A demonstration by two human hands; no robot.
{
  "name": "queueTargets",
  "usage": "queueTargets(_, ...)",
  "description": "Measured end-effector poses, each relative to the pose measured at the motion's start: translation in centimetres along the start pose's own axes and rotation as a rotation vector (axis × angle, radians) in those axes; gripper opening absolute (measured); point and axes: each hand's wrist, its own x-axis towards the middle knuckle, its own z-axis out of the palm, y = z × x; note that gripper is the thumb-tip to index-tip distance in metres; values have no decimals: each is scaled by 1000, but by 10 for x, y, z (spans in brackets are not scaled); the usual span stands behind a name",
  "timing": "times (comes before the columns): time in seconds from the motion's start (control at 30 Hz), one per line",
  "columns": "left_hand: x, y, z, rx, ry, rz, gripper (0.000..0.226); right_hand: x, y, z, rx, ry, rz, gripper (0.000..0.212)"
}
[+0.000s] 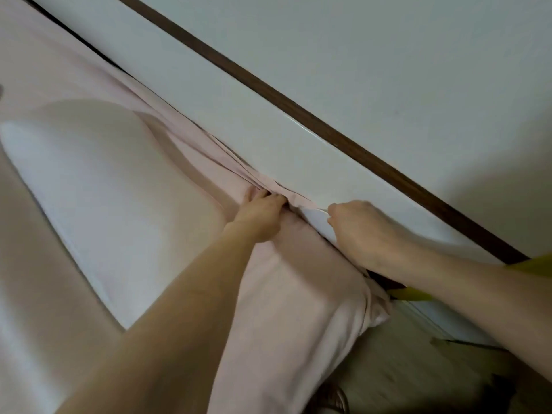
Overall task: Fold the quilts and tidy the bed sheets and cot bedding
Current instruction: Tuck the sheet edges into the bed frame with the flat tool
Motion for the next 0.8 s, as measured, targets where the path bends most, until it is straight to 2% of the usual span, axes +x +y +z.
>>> queueTargets(0.17,11,-11,1,141,8,102,37,25,-27,10,47,-85,10,29)
queueTargets(0.23,11,-10,-2,125,89,107,32,34,-26,6,41,-112,-15,27)
queueTargets(0.3,7,-15,-7,73,208,19,31,33,-13,8,10,-105,-34,16)
queueTargets(0.37,3,-24,-14,84,241,-98,39,25,-6,13,-17,-64,-5,12)
queueTargets(0.57,6,-57,-39,154,75,-192,45,44,-38,22,0,-76,-6,32)
queueTargets(0.7,-5,-67,-43,221,38,-205,46,34,-28,-6,-55,-147,-26,21)
queueTargets(0.8,-2,-69,-44,213,-12,-132,47,14,-26,-26,-126,-41,-69,14)
